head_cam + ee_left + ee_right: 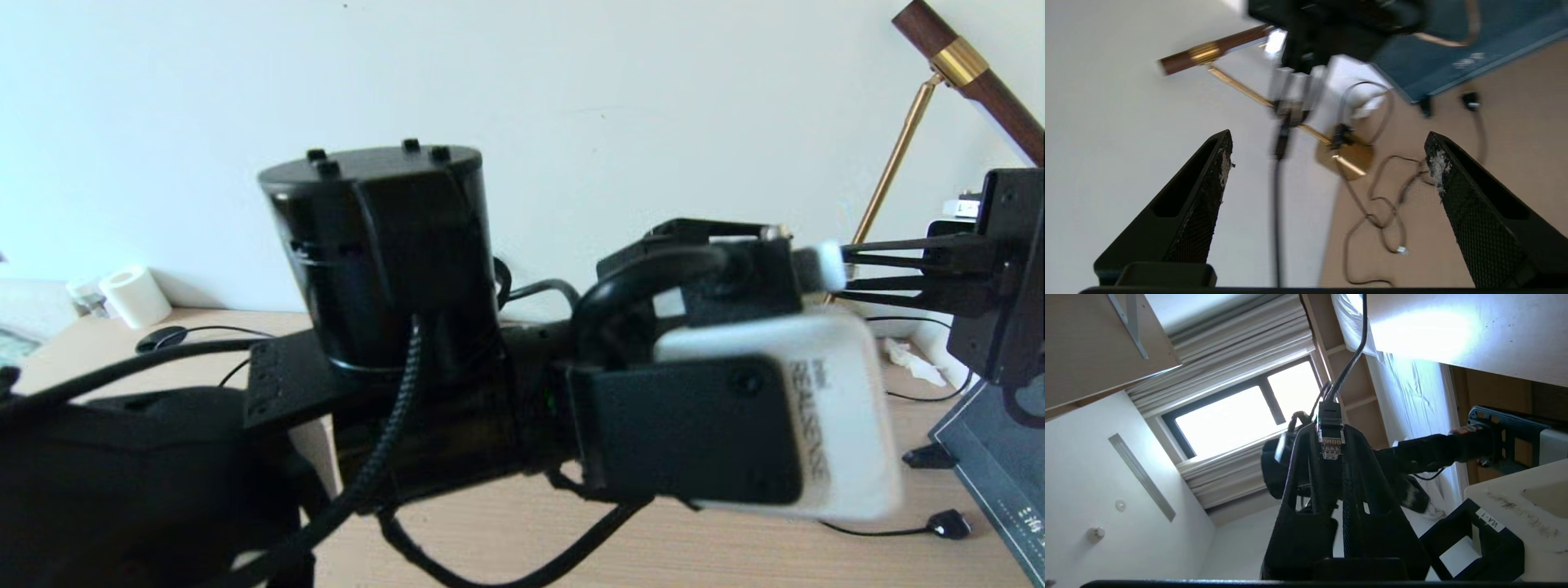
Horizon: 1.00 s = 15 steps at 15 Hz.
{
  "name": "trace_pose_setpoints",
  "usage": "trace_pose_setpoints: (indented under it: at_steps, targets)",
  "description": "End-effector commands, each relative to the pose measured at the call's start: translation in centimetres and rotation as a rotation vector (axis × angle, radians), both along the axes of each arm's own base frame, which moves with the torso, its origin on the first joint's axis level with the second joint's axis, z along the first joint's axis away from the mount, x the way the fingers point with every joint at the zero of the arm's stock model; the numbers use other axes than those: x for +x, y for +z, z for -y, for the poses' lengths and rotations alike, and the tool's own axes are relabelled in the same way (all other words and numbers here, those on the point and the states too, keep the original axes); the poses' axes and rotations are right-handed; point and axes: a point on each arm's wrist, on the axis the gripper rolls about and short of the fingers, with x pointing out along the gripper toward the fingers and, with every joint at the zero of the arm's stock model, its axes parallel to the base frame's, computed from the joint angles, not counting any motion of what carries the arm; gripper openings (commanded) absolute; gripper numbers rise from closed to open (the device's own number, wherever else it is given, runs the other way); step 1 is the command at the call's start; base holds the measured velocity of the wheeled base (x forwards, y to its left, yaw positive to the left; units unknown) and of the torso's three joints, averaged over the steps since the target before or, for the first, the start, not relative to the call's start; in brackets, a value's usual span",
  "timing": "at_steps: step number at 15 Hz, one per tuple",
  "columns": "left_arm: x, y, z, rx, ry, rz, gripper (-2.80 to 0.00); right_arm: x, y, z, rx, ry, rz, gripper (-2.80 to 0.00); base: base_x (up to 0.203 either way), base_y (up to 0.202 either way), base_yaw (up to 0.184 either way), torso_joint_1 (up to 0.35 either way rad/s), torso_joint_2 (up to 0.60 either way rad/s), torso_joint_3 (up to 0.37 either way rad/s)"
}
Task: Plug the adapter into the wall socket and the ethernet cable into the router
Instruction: Hand it to the other hand
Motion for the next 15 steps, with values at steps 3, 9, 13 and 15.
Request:
trace_pose_setpoints:
  at_steps: [3, 9, 13, 15]
  targets:
    - [1.5, -1.8, -2.3, 0.016, -0.074, 0.032, 0.0, 1.9, -0.9, -0.3, -0.001, 0.01, -0.051, -2.8, 0.0, 0.0, 0.0, 0.0, 0.0, 0.0]
    - [6.8, -1.6, -1.0, -0.075, -0.16, 0.149, 0.0, 1.7, -0.7, -0.4, 0.003, 0.029, -0.037, -2.8, 0.0, 0.0, 0.0, 0.0, 0.0, 0.0]
    - [8.6, -2.7, 0.5, -0.071, -0.165, 0.133, 0.0, 2.0, -0.6, -0.9, 0.004, 0.054, -0.034, -2.8, 0.0, 0.0, 0.0, 0.0, 0.0, 0.0]
    - [9.1, -2.3, 1.1, -0.088, -0.164, 0.153, 0.0, 1.9, -0.6, -0.9, 0.005, 0.055, -0.031, -2.8, 0.0, 0.0, 0.0, 0.0, 0.0, 0.0]
